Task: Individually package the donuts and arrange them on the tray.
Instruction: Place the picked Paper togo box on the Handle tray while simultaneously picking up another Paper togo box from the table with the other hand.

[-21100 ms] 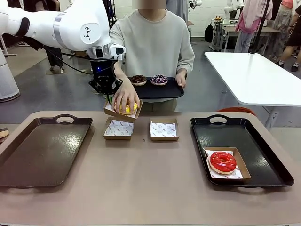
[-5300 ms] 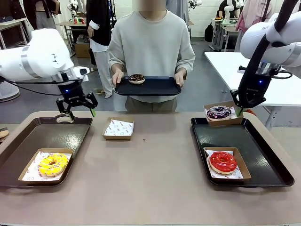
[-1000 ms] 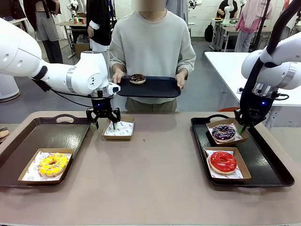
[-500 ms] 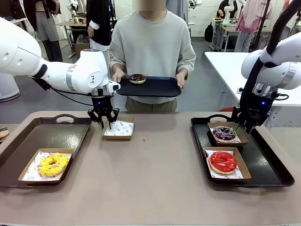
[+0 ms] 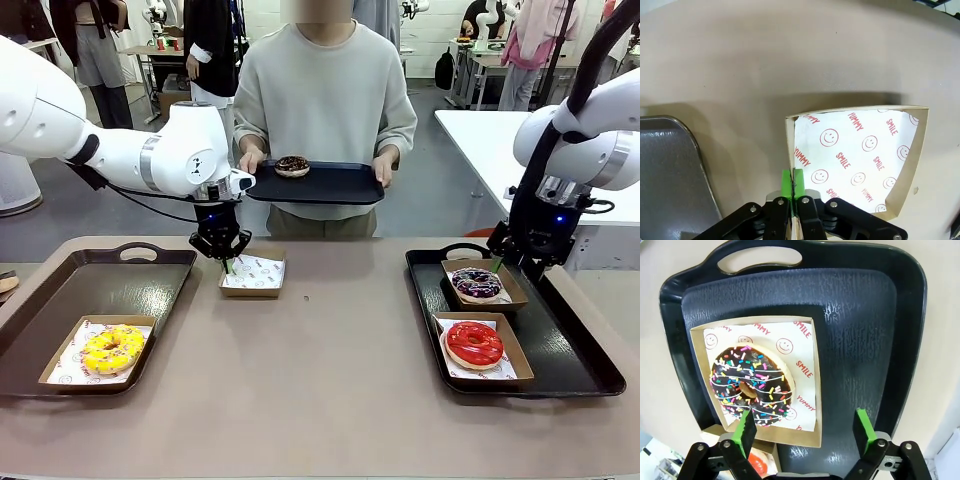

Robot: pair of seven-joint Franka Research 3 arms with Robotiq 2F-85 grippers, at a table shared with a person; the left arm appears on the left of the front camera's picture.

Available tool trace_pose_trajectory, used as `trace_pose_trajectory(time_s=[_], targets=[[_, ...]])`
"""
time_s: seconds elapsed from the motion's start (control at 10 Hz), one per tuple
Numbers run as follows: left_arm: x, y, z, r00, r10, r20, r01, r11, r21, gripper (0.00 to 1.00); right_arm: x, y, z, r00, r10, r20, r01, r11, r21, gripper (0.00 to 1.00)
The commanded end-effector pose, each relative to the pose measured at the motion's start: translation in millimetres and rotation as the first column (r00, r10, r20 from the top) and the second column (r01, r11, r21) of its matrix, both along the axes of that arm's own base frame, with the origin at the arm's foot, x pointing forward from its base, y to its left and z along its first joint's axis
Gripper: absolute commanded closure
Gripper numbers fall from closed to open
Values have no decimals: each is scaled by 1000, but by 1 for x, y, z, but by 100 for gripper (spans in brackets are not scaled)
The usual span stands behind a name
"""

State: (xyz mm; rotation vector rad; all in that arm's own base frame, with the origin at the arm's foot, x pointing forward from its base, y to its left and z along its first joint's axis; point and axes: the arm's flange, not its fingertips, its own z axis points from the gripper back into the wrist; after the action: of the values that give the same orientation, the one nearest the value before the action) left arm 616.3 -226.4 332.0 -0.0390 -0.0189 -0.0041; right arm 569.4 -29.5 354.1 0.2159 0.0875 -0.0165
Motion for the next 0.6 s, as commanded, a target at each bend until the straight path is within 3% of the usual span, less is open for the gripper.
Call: trace_pose_trajectory(time_s=[0.0,0.2,0.5], targets=[[-1,1,7,999,35,-15,-35,999,3,100,-5,-4,7,999,-35,7,34,999,37,0],[-1,1,13,1000,19,-8,-18,1000,20,100,-18,-10,23,998,-53,23,50,994,100,0],[-9,-9,70,1000,-29,3,29,999,-30,100,-85,-46,78,998,-30,50,6,906,423,0]])
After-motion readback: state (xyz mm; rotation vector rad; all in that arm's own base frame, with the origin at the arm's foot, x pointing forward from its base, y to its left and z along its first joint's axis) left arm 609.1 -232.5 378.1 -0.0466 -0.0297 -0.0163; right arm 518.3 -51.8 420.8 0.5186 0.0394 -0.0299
